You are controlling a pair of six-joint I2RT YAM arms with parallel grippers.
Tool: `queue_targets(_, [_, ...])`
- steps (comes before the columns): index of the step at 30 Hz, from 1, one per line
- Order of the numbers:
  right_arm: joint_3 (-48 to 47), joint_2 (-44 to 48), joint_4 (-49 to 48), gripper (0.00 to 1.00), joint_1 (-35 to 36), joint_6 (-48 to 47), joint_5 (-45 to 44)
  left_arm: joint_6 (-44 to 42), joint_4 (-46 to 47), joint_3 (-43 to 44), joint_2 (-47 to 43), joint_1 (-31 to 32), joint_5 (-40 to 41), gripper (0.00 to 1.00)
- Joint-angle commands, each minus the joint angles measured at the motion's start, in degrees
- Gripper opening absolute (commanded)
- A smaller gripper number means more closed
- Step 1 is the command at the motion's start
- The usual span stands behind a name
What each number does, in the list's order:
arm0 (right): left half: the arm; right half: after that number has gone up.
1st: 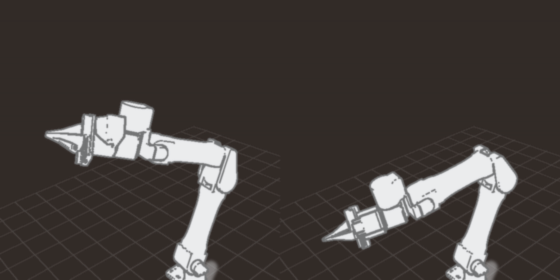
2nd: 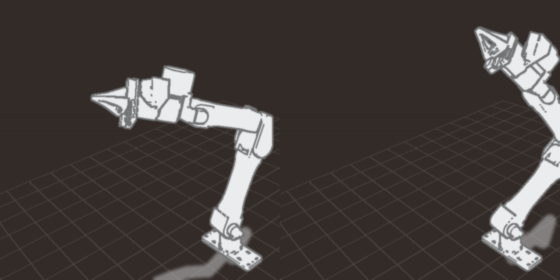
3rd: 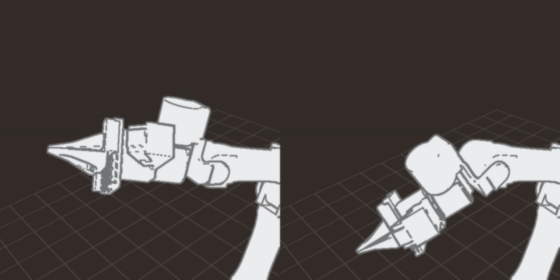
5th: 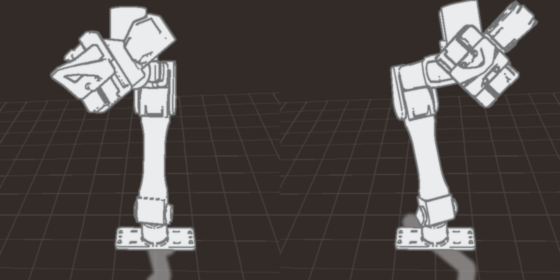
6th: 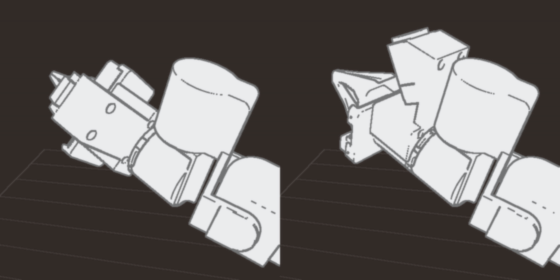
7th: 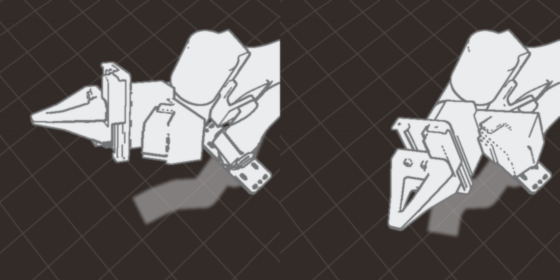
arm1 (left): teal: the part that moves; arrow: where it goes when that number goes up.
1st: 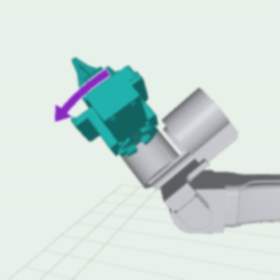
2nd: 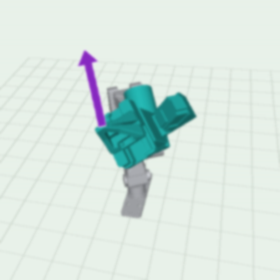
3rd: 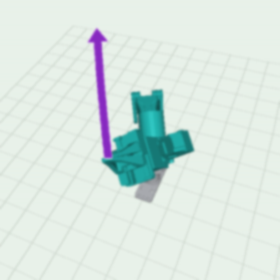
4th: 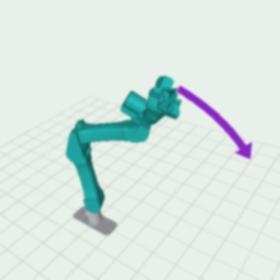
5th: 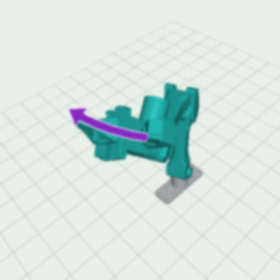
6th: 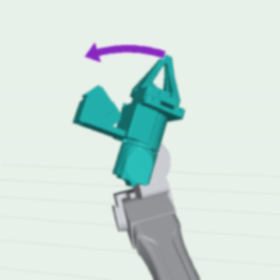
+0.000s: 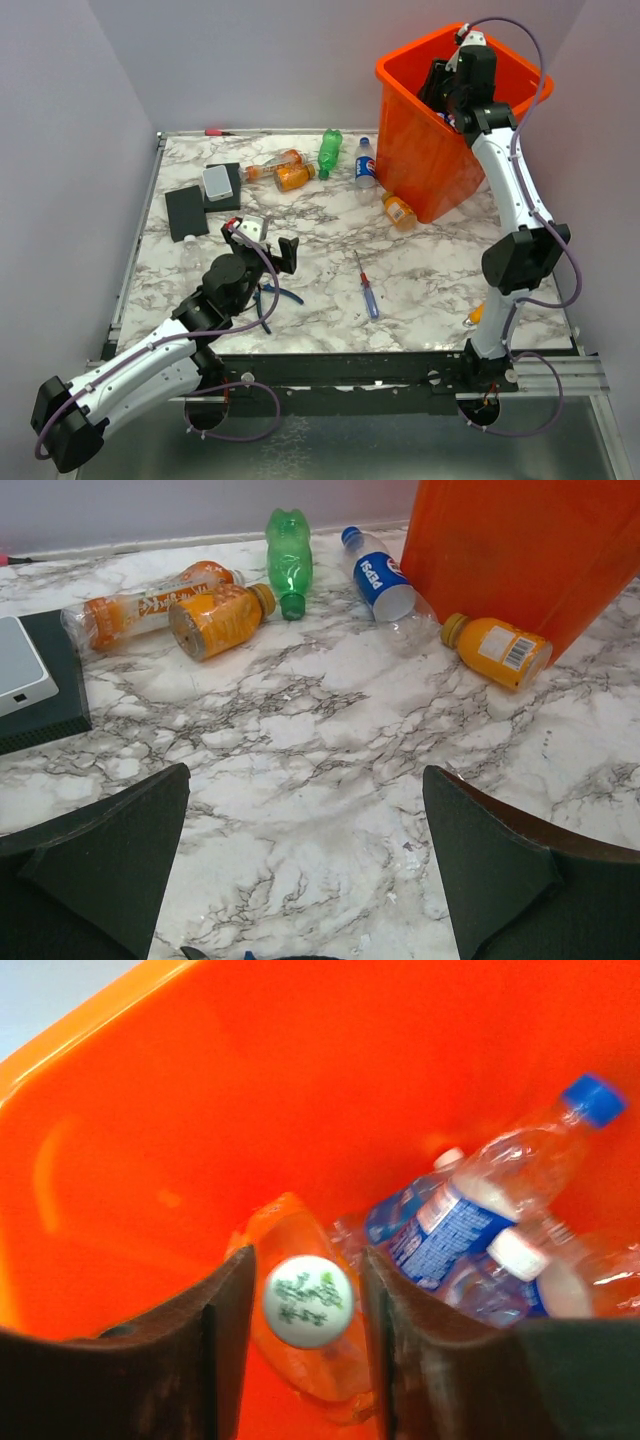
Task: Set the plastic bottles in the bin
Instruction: Place the plastic bottle in the trash bin, then pick up the plastic bottle at the center of the board.
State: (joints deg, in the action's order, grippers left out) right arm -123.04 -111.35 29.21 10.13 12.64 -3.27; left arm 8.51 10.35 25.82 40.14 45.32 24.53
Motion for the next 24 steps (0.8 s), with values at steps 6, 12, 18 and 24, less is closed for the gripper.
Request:
queue_targets(6, [-2.5, 6.3, 5.0, 0.77, 2.7, 3.4, 1.6, 0.7, -0.8, 1.9, -0.1, -0.1, -2.3, 0.99])
queue_targets(12, [-6.4, 12.9, 2.0, 0.88, 2.7, 7.0, -2.5, 1.0, -0.9, 1.9, -0.4, -0.2, -2.3, 0.99])
queue_targets(18, [0.5, 24.1, -4.3, 0.89, 2.8, 8.4, 6.0, 1.2, -1.0, 1.7, -0.3, -0.2, -2.1, 0.99])
queue_targets(24, [25.3, 41.4, -14.0, 0.86, 7.7, 6.9, 22.8, 1.9, -1.1, 1.9, 1.7, -0.2, -2.2, 0.99])
